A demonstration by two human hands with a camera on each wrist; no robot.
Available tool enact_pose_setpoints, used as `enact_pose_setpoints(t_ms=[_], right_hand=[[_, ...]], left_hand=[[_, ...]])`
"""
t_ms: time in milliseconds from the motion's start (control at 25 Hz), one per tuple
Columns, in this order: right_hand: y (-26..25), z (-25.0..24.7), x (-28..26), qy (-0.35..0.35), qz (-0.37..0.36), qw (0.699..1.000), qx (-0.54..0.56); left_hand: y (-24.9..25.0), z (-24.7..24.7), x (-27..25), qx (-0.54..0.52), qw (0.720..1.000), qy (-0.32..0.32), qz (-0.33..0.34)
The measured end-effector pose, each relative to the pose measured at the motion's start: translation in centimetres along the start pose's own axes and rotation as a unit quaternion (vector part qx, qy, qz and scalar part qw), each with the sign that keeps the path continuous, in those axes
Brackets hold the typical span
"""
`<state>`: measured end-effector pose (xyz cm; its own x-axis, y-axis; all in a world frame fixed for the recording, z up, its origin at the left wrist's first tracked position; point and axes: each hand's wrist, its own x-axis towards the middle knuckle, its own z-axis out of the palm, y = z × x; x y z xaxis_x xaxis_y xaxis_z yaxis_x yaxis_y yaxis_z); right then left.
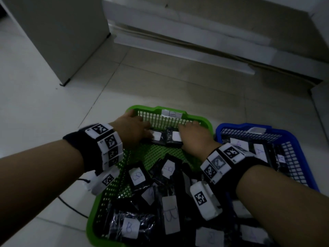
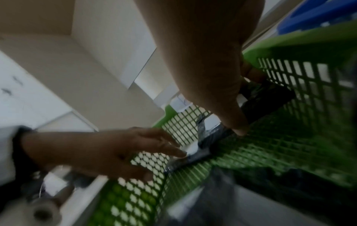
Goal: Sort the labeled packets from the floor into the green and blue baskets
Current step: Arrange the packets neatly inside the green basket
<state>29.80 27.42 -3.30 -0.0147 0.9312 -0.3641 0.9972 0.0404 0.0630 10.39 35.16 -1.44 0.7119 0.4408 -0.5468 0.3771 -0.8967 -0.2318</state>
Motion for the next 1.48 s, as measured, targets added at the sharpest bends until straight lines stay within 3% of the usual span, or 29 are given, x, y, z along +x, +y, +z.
enact_pose_setpoints(t_ms=[80, 280, 440, 560, 600, 680, 760, 800, 960, 1120, 1200, 1360, 1480], right_hand=[[-0.6, 0.4, -0.1, -0.006, 0.018, 1.0, -0.023], [-0.8, 1.4, 0.1, 0.028, -0.004, 1.0, -0.006], [-0.6, 2.1, 0.4, 0.004, -0.042, 0.998, 0.057], [-0.8, 1.5, -0.5, 0.014, -0.023, 0.991, 0.131], [-0.9, 1.5, -1.1, -0.004, -0.036, 0.987, 0.156], [-1.3, 1.8, -2.3, -0.124, -0.075, 0.975, 0.171], [-1.7, 2.3, -2.8, -0.235, -0.077, 0.954, 0.171], [-1.6, 2.4, -2.7, -0.242, -0.074, 0.95, 0.185], [-0.8, 1.5, -2.3, -0.185, -0.069, 0.939, 0.28], [-0.4, 0.8, -2.4, -0.267, -0.085, 0.947, 0.157], [-0.8, 0.5, -2.4, -0.277, -0.079, 0.946, 0.152], [-1.2, 0.6, -2.9, -0.217, -0.075, 0.932, 0.28], [-0.2, -0.3, -2.4, -0.088, 0.01, 0.932, 0.352]], left_hand=[[0.3, 0.1, 0.3, 0.002, 0.998, -0.047, 0.04], [0.8, 0.3, 0.6, 0.002, 0.996, -0.086, 0.021], [0.4, 0.4, 0.2, 0.015, 0.995, -0.092, 0.034], [0.6, -0.3, -0.5, -0.046, 0.992, -0.052, 0.106], [0.9, -0.4, -0.8, -0.083, 0.984, -0.057, 0.145], [1.8, -0.5, -1.2, -0.116, 0.966, -0.122, 0.196], [2.6, 0.0, -1.2, -0.101, 0.958, -0.162, 0.212], [2.8, 0.3, -1.1, -0.109, 0.958, -0.16, 0.212], [1.7, -0.1, -0.8, -0.207, 0.957, -0.119, 0.164], [-0.8, -1.3, -0.3, -0.217, 0.975, -0.01, 0.041], [-1.5, -1.5, 0.3, -0.195, 0.978, 0.063, -0.028], [-1.3, -0.8, 1.6, -0.182, 0.979, 0.072, -0.055], [-1.0, -0.2, 1.8, -0.14, 0.986, 0.062, -0.059]])
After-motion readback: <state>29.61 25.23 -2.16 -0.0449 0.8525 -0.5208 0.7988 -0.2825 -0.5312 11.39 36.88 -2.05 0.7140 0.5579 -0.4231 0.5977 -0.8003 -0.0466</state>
